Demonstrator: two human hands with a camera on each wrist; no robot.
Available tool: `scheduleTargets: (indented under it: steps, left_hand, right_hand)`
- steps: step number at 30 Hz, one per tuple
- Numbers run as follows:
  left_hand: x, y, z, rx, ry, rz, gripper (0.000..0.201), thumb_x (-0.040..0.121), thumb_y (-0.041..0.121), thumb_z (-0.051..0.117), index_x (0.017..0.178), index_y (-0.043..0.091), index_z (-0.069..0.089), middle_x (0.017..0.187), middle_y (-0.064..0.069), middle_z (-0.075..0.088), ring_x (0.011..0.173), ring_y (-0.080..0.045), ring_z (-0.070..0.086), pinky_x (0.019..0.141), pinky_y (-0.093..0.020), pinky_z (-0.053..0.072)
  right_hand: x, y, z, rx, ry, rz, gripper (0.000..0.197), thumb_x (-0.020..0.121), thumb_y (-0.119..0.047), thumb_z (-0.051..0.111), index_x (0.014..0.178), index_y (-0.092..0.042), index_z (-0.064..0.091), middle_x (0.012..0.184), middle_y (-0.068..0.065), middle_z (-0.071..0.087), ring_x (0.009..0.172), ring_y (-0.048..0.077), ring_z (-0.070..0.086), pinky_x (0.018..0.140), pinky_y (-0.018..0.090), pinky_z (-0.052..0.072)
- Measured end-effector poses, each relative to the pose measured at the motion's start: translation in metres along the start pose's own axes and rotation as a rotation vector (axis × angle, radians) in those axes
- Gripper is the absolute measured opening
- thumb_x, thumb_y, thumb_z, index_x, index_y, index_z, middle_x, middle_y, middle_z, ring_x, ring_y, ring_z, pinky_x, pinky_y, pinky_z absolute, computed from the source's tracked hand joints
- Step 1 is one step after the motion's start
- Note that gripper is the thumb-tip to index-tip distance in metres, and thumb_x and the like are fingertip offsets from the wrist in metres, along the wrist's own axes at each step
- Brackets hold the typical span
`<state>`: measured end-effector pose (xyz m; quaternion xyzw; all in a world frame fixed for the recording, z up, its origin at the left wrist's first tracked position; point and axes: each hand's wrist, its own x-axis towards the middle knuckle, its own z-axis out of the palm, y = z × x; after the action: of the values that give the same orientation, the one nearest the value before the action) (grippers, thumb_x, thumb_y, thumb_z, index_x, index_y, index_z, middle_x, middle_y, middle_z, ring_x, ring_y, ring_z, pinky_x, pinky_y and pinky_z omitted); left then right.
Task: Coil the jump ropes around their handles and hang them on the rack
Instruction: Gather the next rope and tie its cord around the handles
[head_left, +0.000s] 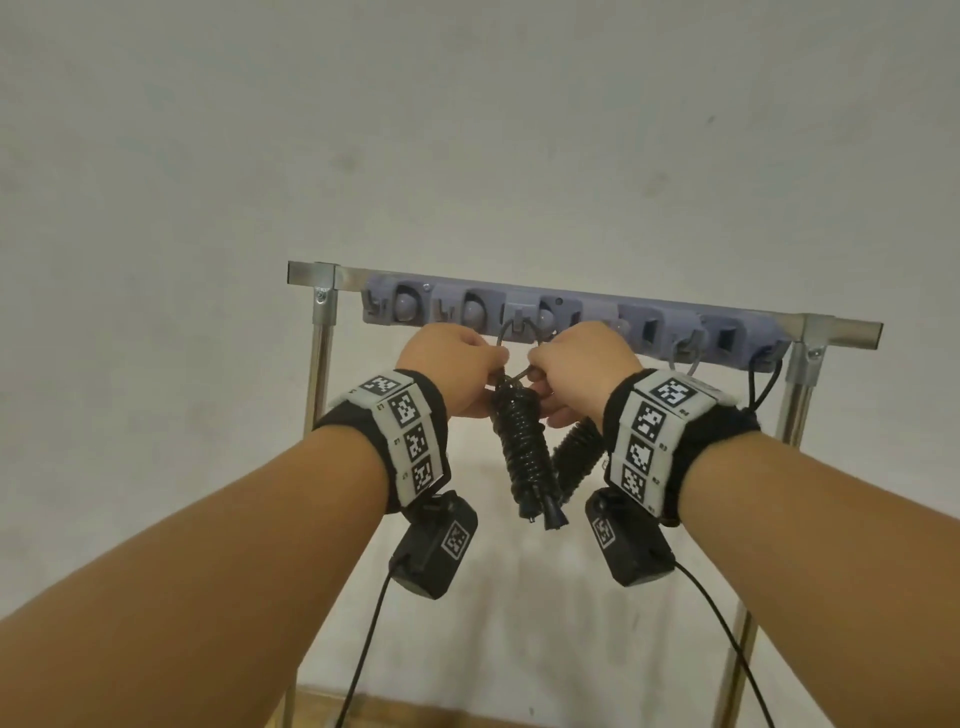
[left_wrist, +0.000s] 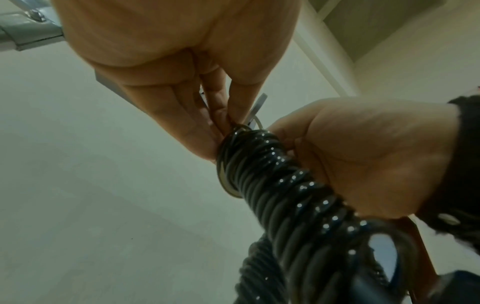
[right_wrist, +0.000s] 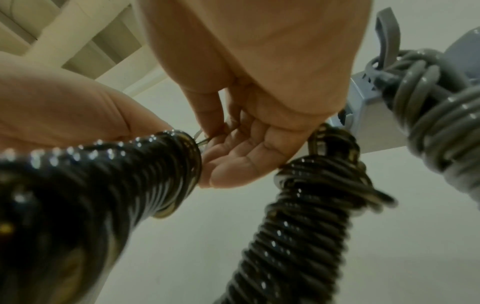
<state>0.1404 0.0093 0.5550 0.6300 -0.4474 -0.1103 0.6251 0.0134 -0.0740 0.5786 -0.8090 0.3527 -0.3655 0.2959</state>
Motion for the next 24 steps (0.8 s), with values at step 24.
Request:
scheduleTargets:
  steps: [24]
  left_hand:
    - [-0.177, -0.236, 0.042, 0.520, -0.636, -0.179, 0.008, 0.101, 0.027, 0.064, 0.095, 0.026, 0.069, 0.082, 0.008, 0.078, 0.066, -0.005, 0.075, 0.060, -0.025, 0.057]
  right_hand:
    - [-0.160, 0.193, 0.097, -0.332, -0.648, 0.009, 0.014, 0.098, -0.024, 0.059, 0.093, -0.016, 0.069, 0.083, -0.002, 0.076, 0.066, 0.009, 0.075, 0.061, 0.026, 0.062]
